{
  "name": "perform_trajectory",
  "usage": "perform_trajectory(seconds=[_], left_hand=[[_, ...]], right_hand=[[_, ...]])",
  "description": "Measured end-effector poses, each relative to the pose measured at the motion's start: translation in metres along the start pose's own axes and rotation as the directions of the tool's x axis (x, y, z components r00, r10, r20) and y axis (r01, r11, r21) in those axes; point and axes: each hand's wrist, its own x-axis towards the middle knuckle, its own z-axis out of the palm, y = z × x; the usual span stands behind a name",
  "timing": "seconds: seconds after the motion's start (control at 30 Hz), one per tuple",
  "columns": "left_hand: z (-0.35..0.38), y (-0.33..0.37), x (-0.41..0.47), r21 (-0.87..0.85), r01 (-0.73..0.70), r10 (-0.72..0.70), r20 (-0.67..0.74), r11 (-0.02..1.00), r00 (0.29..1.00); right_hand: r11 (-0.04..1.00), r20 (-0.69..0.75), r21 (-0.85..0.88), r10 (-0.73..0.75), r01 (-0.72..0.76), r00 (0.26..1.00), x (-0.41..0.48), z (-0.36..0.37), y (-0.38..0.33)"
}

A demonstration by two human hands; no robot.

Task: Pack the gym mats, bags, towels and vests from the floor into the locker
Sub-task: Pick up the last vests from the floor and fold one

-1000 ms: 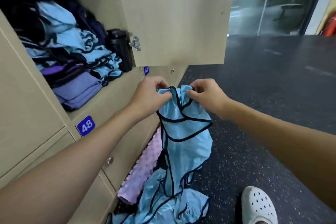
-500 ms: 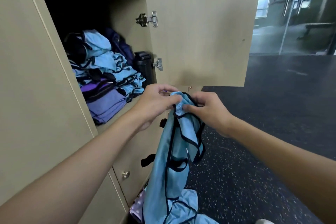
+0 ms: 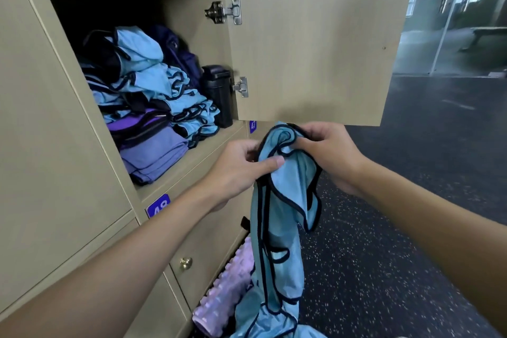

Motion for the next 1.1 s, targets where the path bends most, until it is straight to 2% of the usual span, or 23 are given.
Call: perform_trajectory(seconds=[0.17, 0.23, 0.33, 0.4, 0.47, 0.53, 0.6, 0.67, 0.83, 0.97, 1.03, 1.1], left_hand=[[-0.002, 0.007, 0.007, 0.015, -0.034, 0.035, -0.115, 0.999, 0.993], [-0.005, 0.008, 0.009, 0.008, -0.027, 0.028, -0.167, 1.0, 0.986], [-0.009, 0.009, 0.008, 0.022, 0.007, -0.001, -0.231, 1.0, 0.973], [-0.011, 0.011, 0.006, 0.027, 0.037, -0.029, -0.259, 0.999, 0.965], [-0.013, 0.012, 0.003, 0.077, 0.081, -0.066, -0.182, 0.994, 0.981], [-0.017, 0.013, -0.003, 0.112, 0.085, -0.087, 0.013, 0.99, 0.996], [-0.014, 0.017, -0.008, 0.09, 0.068, -0.083, 0.177, 0.994, 0.981], [-0.006, 0.02, -0.01, 0.107, 0.048, -0.072, 0.238, 0.993, 0.969], [0.008, 0.015, -0.006, 0.073, 0.025, -0.035, 0.131, 0.997, 0.991], [0.01, 0.014, -0.004, 0.061, -0.015, 0.008, 0.101, 0.998, 0.995], [0.009, 0.014, -0.001, 0.056, -0.054, 0.054, 0.017, 0.997, 0.998], [0.005, 0.016, 0.002, 0.028, -0.088, 0.09, -0.078, 0.996, 0.993]], right_hand=[[0.99, -0.097, 0.076, 0.126, -0.119, 0.987, 0.005, -0.006, 0.006], [0.974, -0.07, 0.13, 0.197, -0.187, 0.978, 0.003, -0.01, 0.006], [0.98, 0.028, 0.03, 0.197, -0.198, 0.98, -0.006, -0.009, 0.004], [0.985, -0.011, -0.005, 0.173, -0.173, 0.985, -0.01, -0.007, 0.002], [0.987, -0.074, 0.029, 0.161, -0.159, 0.984, -0.01, -0.006, 0.0], [0.988, -0.109, 0.029, 0.151, -0.149, 0.982, -0.01, -0.007, -0.002], [0.989, -0.093, -0.001, 0.144, -0.145, 0.985, -0.012, -0.005, -0.003], [0.99, -0.057, -0.011, 0.141, -0.142, 0.988, -0.016, -0.002, -0.005], [0.994, 0.047, 0.025, 0.11, -0.111, 0.993, -0.02, 0.0, -0.009], [0.998, 0.024, 0.018, 0.056, -0.057, 0.998, -0.022, -0.001, -0.007], [0.996, 0.02, 0.038, 0.078, -0.078, 0.997, -0.022, -0.005, -0.005], [0.993, 0.046, -0.025, 0.119, -0.118, 0.992, -0.022, -0.009, -0.004]])
